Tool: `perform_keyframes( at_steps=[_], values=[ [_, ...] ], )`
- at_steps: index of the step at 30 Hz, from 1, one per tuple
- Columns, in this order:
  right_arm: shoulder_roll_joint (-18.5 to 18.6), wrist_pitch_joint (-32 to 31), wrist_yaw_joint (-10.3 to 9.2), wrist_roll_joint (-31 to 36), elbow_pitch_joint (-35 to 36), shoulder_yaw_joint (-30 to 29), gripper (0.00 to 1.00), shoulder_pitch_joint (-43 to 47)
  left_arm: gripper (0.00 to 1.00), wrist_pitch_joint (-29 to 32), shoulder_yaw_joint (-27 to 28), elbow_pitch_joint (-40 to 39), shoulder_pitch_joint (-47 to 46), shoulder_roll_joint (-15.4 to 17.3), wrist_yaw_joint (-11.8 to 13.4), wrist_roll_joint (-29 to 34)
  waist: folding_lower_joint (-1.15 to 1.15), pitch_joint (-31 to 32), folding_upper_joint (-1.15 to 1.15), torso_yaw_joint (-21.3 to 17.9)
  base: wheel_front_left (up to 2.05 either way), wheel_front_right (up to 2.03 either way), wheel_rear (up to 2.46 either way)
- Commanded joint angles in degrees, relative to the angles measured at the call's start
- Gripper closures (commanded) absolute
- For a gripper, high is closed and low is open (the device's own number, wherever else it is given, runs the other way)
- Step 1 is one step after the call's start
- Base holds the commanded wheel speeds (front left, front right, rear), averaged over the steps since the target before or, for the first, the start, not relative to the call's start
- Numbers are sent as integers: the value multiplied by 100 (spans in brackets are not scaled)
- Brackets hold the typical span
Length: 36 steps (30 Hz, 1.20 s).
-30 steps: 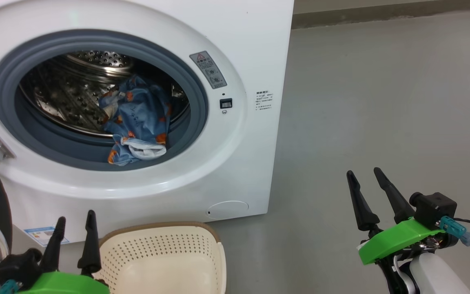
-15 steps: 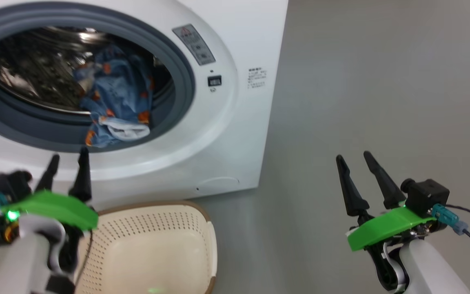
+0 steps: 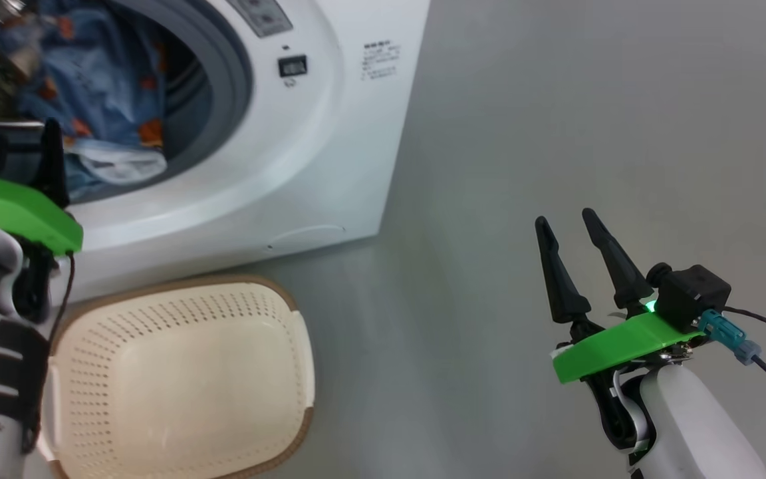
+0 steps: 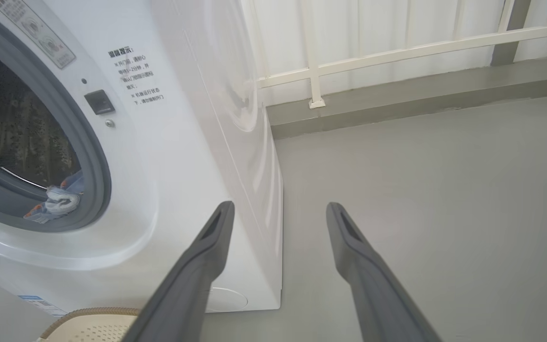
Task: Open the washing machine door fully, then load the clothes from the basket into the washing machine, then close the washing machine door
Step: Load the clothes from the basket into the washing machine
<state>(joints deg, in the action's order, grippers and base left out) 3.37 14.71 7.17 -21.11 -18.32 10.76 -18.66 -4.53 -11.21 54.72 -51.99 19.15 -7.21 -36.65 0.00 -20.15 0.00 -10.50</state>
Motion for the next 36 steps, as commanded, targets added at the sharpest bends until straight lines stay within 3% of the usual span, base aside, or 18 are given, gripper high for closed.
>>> perform_keyframes(
  at_steps=[1,13,22,23,25,26,28,36],
  values=[
    [-43,29,32,46,177,103,0,-127,0,-8,75,-46,-215,332,-24,-41,0,-397,0,-292,0,0,0],
    [-48,29,32,-191,429,195,0,-197,0,397,-313,828,-1179,593,-25,-283,0,-858,0,-488,0,0,0],
    [-48,29,32,-216,431,180,0,-193,0,1126,-478,1527,-1472,512,15,-270,0,-864,0,-509,0,0,0],
    [-48,29,32,-214,427,174,0,-189,5,1215,-497,1573,-1475,496,14,-273,0,-860,0,-503,0,0,0],
    [-48,29,32,-216,421,171,0,-192,32,1349,-549,1632,-1475,476,9,-264,0,-859,0,-493,0,0,0],
    [-48,29,32,-218,419,172,0,-197,51,1374,-562,1646,-1479,468,6,-270,0,-859,0,-487,0,0,0],
    [-49,29,32,-227,416,181,0,-211,100,1375,-591,1663,-1486,462,0,-270,0,-866,0,-475,0,0,0],
    [-49,29,32,-254,418,196,0,-253,100,732,-719,1439,-1578,533,-21,-225,0,-935,0,-439,0,0,0]
  ],
)
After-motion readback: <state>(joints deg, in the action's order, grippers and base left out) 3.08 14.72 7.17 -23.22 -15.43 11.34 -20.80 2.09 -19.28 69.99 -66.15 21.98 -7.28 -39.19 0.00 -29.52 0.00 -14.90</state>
